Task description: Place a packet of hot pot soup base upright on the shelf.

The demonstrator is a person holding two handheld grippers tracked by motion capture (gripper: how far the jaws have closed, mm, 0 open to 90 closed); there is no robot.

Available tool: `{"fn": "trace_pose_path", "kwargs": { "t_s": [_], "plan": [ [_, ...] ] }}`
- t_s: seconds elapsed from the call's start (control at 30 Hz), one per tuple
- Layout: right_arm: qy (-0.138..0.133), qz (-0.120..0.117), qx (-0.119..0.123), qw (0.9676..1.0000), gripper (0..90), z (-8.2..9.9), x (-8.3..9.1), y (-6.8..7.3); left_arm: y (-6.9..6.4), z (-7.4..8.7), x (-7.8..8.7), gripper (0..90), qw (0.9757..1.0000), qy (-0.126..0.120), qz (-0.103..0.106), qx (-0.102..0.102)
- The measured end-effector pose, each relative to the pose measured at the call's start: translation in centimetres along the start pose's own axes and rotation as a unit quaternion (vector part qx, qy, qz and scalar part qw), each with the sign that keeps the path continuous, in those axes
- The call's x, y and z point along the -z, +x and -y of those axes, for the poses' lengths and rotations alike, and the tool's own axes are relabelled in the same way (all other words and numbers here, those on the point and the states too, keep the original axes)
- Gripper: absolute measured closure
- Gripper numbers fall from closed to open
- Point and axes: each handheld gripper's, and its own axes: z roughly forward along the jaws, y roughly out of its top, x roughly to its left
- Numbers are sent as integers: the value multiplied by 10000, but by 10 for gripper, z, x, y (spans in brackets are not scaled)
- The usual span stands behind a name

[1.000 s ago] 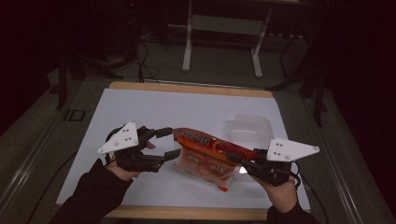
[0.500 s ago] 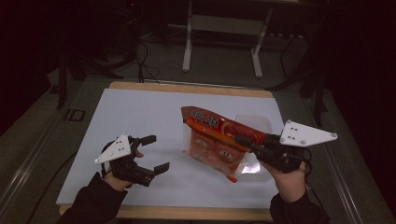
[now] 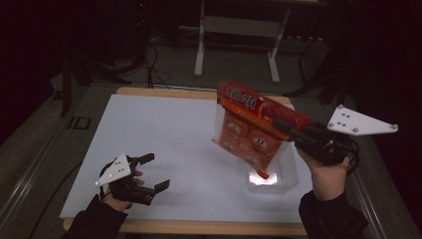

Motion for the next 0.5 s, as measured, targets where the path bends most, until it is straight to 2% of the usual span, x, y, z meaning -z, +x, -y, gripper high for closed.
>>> {"fn": "trace_pose_path", "kwargs": {
  "t_s": [0.07, 0.13, 0.2, 0.27, 0.33, 0.37, 0.5],
  "plan": [
    [-6, 62, 1, 10000, 900, -2, 2, -3, 0, 3, 0, 20, 10000, -7, 5, 46],
    [-41, 228, -7, 9997, 900, -7, 8, -12, 1, 11, 0, 21, 9999, -1, -33, 115],
    [-40, 343, 9, 9994, 900, -9, 11, -17, 3, 16, 0, 21, 9999, 76, -61, 84],
    [-43, 471, 24, 9989, 900, -9, 15, -22, 4, 19, 0, 21, 9997, 136, -176, -25],
    [-54, 536, 2, 9985, 900, -9, 17, -24, 4, 19, 0, 21, 9997, 136, -176, -25],
    [-61, 666, -47, 9977, 900, -8, 20, -29, 6, 23, 1, 21, 9995, 148, -278, -12],
    [-34, 826, -130, 9965, 900, -2, 26, -38, 7, 26, 1, 21, 9994, 130, -304, 41]
  ]
}}
